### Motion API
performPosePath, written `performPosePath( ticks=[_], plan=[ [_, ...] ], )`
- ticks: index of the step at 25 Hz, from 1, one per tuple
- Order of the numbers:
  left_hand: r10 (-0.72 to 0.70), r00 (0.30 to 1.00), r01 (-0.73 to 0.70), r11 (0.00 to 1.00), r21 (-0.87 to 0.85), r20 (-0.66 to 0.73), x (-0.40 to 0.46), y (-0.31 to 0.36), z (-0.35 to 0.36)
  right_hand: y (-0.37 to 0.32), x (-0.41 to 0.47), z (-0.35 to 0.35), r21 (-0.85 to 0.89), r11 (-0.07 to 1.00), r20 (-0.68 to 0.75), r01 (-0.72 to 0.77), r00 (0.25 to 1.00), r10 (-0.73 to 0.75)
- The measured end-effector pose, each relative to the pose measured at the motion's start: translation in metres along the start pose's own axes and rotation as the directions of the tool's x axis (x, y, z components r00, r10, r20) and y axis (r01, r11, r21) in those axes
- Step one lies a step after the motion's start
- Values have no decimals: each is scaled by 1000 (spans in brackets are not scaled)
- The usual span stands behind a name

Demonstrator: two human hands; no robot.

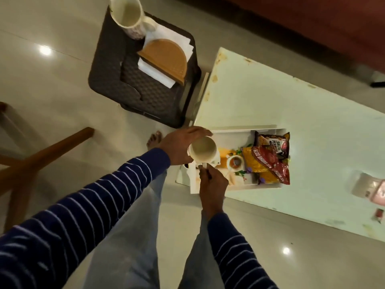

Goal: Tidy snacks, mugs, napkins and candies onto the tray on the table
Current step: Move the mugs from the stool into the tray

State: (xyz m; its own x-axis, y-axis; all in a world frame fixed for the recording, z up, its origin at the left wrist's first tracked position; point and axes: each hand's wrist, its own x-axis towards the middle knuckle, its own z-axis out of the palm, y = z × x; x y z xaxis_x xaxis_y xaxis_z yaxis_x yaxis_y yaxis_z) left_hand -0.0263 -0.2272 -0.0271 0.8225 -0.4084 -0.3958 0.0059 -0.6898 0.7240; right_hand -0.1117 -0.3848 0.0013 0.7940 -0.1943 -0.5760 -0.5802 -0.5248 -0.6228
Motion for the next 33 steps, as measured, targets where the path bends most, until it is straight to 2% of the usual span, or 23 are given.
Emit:
performPosePath(
  ticks=[2, 8, 14, 17, 20, 21, 22, 24, 26, 29, 31, 32, 33],
  plan=[
    [-14, 999, 15, 1000, -15, 43, 14, -2, 21, 21, 10, -2, 35, 998, 13, -50, 999, 49],
    [-30, 996, 31, 999, -13, 79, 34, -27, 51, 49, 32, 8, 14, 997, 12, -80, 997, 79],
    [-36, 994, 33, 999, 36, 106, 42, -39, 55, 49, 36, 16, -23, 997, -28, -80, 996, 79],
    [-29, 994, 23, 998, 50, 109, 41, -38, 52, 40, 37, 15, -34, 995, -2, -97, 995, 97],
    [-34, 995, 27, 997, 72, 98, 34, -37, 44, 34, 31, 3, -3, 977, 33, -213, 977, 213],
    [-24, 996, 17, 997, 79, 85, 29, -39, 39, 33, 27, -6, -25, 969, -20, -247, 969, 246],
    [-20, 999, 16, 996, 85, 46, 24, -46, 28, 29, 26, -14, -87, 971, -115, -224, 970, 214],
    [-47, 992, 52, 998, 47, -114, 13, -63, -8, 5, 31, -23, -176, 977, -259, -118, 963, 70],
    [-106, 931, 103, 994, -27, -350, 7, -85, -54, -33, 50, -16, -146, 989, -239, 33, 969, -68],
    [-216, 694, 211, 973, -93, -687, 11, -125, -125, -109, 95, 19, -100, 955, -84, 280, 954, -289],
    [-303, 568, 252, 949, -189, -765, 22, -146, -169, -158, 130, 51, -87, 889, 14, 450, 893, -450],
    [-348, 561, 249, 936, -248, -751, 29, -155, -188, -181, 148, 68, -101, 866, 53, 489, 872, -487],
    [-362, 590, 244, 932, -269, -721, 37, -163, -203, -201, 164, 84, -119, 855, 86, 504, 864, -497]
  ],
)
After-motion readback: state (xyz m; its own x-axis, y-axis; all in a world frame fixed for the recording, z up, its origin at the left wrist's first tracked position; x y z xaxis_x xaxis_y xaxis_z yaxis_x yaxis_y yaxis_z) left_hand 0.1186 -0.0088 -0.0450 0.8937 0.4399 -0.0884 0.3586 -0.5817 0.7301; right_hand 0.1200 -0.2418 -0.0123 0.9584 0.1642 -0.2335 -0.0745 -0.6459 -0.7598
